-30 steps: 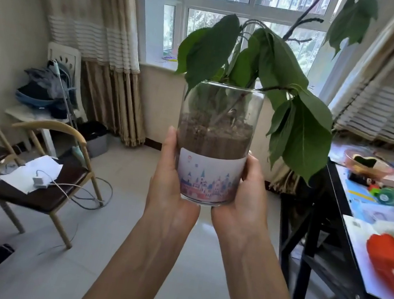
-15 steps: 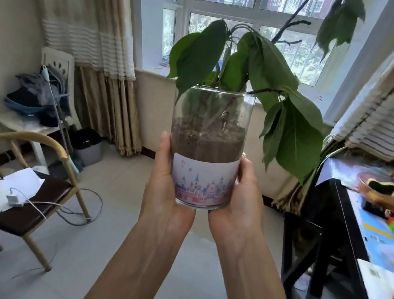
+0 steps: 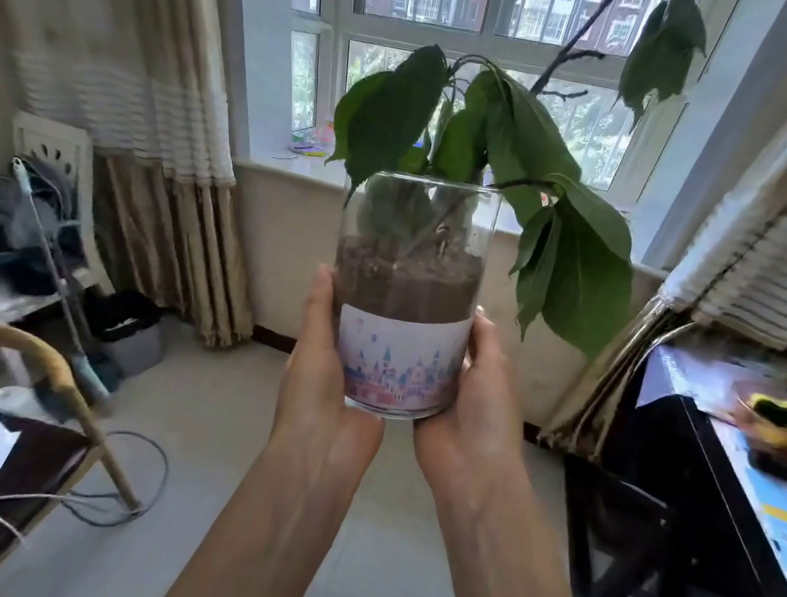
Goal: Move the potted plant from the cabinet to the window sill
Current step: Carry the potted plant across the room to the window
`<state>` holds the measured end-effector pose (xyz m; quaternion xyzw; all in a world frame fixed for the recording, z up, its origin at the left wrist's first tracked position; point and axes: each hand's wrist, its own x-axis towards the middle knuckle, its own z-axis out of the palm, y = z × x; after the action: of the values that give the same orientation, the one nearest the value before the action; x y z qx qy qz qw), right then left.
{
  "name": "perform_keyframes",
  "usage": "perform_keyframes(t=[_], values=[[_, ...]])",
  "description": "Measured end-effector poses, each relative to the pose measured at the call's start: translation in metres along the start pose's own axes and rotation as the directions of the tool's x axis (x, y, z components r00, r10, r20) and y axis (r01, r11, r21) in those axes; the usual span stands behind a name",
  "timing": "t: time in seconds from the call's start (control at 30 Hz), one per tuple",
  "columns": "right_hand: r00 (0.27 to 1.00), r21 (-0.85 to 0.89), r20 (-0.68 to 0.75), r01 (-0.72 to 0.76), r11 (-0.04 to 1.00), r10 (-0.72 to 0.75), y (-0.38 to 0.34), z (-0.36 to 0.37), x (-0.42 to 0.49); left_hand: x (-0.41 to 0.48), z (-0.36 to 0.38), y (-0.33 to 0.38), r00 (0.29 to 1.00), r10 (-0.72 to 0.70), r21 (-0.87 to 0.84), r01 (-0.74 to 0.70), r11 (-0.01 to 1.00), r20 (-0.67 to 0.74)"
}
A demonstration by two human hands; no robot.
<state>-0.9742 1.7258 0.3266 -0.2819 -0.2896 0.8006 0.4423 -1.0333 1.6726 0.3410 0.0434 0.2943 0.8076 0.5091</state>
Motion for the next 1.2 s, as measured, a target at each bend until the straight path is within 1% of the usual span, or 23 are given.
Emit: perform_keyframes(t=[0.17, 0.33, 0.53, 0.67, 0.9, 1.1, 1.2], values=[[0.999, 0.014, -0.018, 0.041, 0.999, -0.041, 0.014, 0.029, 0.038, 0.044, -0.005, 0.032, 1.0, -0.002, 0.031, 0.001, 1.0, 0.02], [0.998, 0.007, -0.049, 0.044, 0.999, -0.044, 0.025, 0.045, 0.065, 0.079, -0.013, 0.049, 0.999, -0.029, 0.028, 0.028, 0.999, 0.028], [0.995, -0.04, -0.066, 0.068, 0.997, -0.071, 0.027, 0.05, 0.097, 0.114, -0.015, 0.056, 0.997, -0.056, 0.0, 0.056, 0.998, 0.049], [0.994, -0.017, -0.088, 0.069, 0.997, -0.07, 0.023, 0.05, 0.126, 0.14, -0.006, 0.056, 0.997, -0.07, 0.017, 0.07, 0.997, 0.04], [0.998, 0.001, -0.052, 0.03, 1.0, -0.03, 0.004, 0.049, 0.195, 0.204, 0.02, 0.05, 0.999, -0.028, 0.052, 0.029, 0.998, -0.026], [1.0, 0.052, -0.014, -0.014, 0.999, 0.015, -0.028, 0.048, 0.26, 0.267, 0.053, 0.039, 0.999, 0.034, 0.068, -0.033, 0.997, -0.024], [1.0, 0.09, -0.001, -0.007, 0.996, 0.007, -0.039, 0.043, 0.287, 0.289, 0.065, 0.032, 0.998, 0.067, 0.066, -0.066, 0.996, -0.017]])
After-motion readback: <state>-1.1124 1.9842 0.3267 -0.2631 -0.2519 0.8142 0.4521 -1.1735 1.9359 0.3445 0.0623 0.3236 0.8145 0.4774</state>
